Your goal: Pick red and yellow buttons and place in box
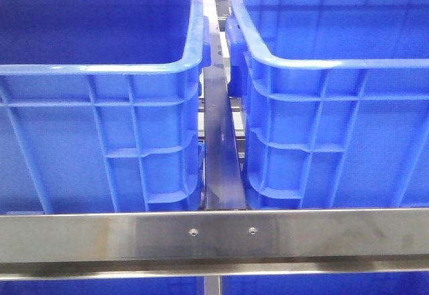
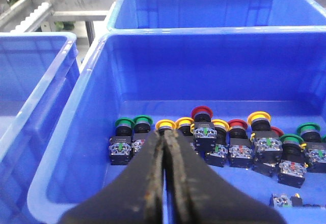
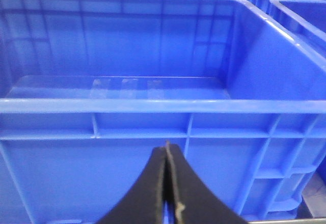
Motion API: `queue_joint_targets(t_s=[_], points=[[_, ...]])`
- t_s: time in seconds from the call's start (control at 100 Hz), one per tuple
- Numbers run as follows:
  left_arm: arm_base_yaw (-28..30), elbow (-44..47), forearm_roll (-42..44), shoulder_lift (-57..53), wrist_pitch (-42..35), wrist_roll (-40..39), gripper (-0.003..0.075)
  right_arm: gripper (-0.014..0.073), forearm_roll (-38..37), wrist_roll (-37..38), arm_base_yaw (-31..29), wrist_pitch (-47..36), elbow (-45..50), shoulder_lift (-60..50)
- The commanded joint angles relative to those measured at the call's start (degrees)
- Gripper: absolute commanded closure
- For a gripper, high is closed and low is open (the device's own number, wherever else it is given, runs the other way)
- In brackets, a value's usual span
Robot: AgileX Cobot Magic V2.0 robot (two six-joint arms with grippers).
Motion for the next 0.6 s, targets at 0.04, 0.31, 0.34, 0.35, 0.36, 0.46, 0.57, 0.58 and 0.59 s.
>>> queue_joint_targets(t_s=[0.04, 0.31, 0.34, 0.35, 0.36, 0.46, 0.57, 0.58, 0.59], points=[[0.0, -6.4, -0.5, 7.2, -1.6, -0.3, 0.0734, 0.0662, -0.1, -0.6, 0.0, -4.5, -1.0, -1.3], [0.0, -15.5, -0.5, 19.6, 3.2, -0.3, 0.0335, 0.0662, -0.1, -0.6, 0.0, -4.5, -1.0, -1.3], [0.0, -16.2, -0.5, 20.5, 3.3, -0.3, 0.0272, 0.0662, -0.1, -0.6, 0.0, -4.5, -1.0, -1.3], [0.0, -16.5, -0.5, 20.7, 3.5, -0.3, 0.0241, 0.0662, -0.1, -0.6, 0.0, -4.5, -1.0, -1.3], [0.0, -16.6, -0.5, 21.2, 3.5, -0.3, 0.0227, 0.0662, -0.1, -0.6, 0.0, -4.5, -1.0, -1.3], [0.0, -18.7, -0.5, 24.3, 5.4, -0.3, 0.0099, 0.0662, -0.1, -0.6, 0.0, -4.5, -1.0, -1.3], [0.0, -20.5, -0.5, 27.7, 7.0, -0.3, 0.0101, 0.0662, -0.1, -0.6, 0.0, -4.5, -1.0, -1.3], [0.0, -20.8, -0.5, 27.9, 7.1, -0.3, 0.0101, 0.0662, -0.1, -0.6, 0.0, -4.5, -1.0, -1.3], [0.0, -20.9, -0.5, 28.3, 7.4, -0.3, 0.0101, 0.0662, -0.1, -0.6, 0.0, -4.5, -1.0, -1.3]])
